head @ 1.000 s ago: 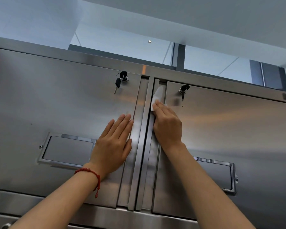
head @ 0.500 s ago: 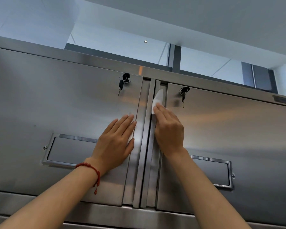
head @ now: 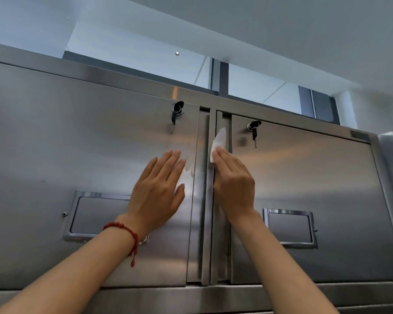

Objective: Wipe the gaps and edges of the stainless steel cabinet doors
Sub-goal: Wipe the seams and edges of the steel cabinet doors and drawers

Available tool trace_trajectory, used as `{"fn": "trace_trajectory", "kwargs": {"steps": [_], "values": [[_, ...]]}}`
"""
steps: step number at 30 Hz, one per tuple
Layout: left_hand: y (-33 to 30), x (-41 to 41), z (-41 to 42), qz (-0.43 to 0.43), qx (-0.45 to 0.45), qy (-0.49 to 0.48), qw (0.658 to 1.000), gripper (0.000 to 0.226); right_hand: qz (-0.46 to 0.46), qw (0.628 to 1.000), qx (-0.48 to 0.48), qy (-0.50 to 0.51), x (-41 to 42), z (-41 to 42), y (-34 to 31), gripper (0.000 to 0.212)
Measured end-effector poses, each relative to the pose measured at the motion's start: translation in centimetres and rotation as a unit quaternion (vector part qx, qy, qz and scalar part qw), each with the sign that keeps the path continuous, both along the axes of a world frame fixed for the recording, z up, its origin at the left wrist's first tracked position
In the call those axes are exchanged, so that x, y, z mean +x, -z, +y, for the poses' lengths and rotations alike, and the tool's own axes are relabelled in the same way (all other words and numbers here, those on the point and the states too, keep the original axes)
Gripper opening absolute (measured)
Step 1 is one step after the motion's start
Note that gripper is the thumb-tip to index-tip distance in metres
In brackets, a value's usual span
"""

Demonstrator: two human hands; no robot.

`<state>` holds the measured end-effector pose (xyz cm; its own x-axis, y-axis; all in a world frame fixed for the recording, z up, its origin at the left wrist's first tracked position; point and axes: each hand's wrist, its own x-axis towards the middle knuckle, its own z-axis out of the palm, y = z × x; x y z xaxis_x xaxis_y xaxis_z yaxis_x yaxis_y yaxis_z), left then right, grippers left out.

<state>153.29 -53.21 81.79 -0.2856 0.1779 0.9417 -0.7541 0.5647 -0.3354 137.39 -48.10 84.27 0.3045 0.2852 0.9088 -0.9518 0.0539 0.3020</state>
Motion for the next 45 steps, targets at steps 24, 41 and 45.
{"fn": "trace_trajectory", "kwargs": {"steps": [24, 41, 45], "values": [[0.3, -0.8, -0.9, 0.036, 0.032, -0.038, 0.998, 0.057, 0.05, 0.999, -0.005, 0.001, -0.8, -1.9, -2.0, 0.033], [0.4, -0.7, -1.0, 0.037, 0.022, -0.038, 0.998, 0.057, 0.06, 0.998, -0.008, 0.002, -0.9, -1.8, -1.7, 0.033], [0.3, -0.8, -1.0, 0.038, 0.021, -0.036, 0.998, 0.057, 0.066, 0.998, 0.001, 0.002, -1.3, -1.8, -1.2, 0.033]]}}
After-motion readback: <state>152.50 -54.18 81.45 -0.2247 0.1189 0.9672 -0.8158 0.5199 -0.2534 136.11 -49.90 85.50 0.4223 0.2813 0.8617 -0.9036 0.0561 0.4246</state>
